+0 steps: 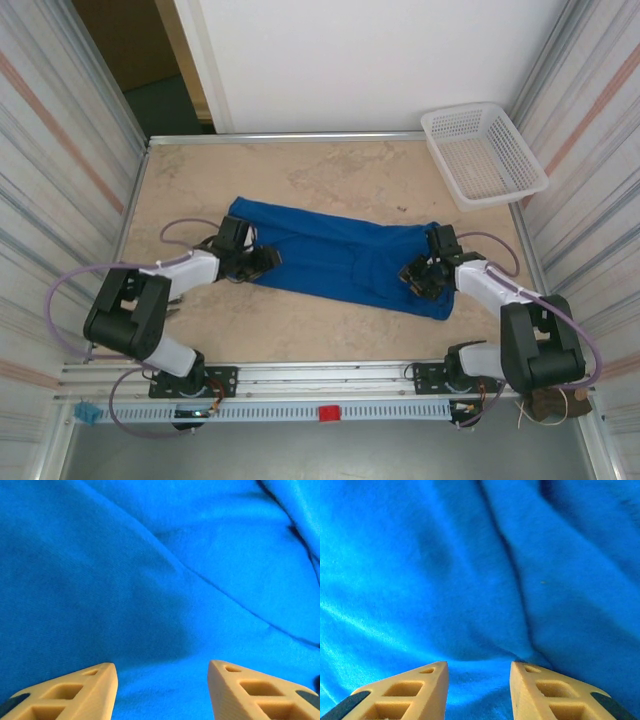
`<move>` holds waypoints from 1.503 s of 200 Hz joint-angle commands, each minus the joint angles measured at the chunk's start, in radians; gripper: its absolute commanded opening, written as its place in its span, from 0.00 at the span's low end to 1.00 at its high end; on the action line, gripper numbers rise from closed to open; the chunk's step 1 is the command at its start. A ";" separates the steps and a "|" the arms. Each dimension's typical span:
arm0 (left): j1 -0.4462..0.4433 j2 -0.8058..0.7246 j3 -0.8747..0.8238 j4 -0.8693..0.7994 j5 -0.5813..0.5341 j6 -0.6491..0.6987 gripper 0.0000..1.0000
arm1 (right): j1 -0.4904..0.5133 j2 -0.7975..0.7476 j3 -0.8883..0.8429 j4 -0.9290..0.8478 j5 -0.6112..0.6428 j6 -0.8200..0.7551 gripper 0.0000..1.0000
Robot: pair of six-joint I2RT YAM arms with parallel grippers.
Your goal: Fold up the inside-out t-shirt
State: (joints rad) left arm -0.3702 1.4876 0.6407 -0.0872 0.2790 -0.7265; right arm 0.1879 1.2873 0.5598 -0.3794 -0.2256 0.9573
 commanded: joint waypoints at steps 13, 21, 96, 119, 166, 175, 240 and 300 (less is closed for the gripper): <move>-0.050 -0.110 -0.091 -0.119 -0.090 -0.106 0.52 | -0.038 -0.043 0.039 -0.083 -0.021 -0.071 0.36; -0.049 -0.137 -0.064 -0.164 -0.108 -0.086 0.52 | -0.040 -0.059 0.068 -0.103 -0.025 -0.095 0.36; -0.025 -0.169 0.296 -0.370 -0.205 0.153 0.55 | -0.277 -0.081 0.269 -0.263 0.050 -0.261 0.68; 0.006 -0.112 0.332 -0.332 -0.152 0.186 0.55 | -0.395 -0.051 0.257 -0.261 0.023 -0.279 0.80; 0.026 -0.022 0.348 -0.299 -0.090 0.227 0.55 | -0.474 0.001 0.240 -0.233 -0.002 -0.324 0.87; 0.027 -0.014 0.341 -0.286 -0.078 0.226 0.55 | -0.479 0.032 0.244 -0.229 -0.015 -0.339 0.87; 0.048 -0.003 0.320 -0.263 -0.028 0.237 0.55 | -0.431 0.212 0.217 -0.127 -0.180 -0.407 0.90; 0.063 -0.012 0.303 -0.237 -0.007 0.213 0.55 | -0.285 0.220 0.169 -0.064 -0.164 -0.369 0.85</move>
State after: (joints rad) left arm -0.3149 1.4834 0.9546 -0.3397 0.2470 -0.5167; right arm -0.1287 1.4982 0.7586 -0.4660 -0.3756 0.5903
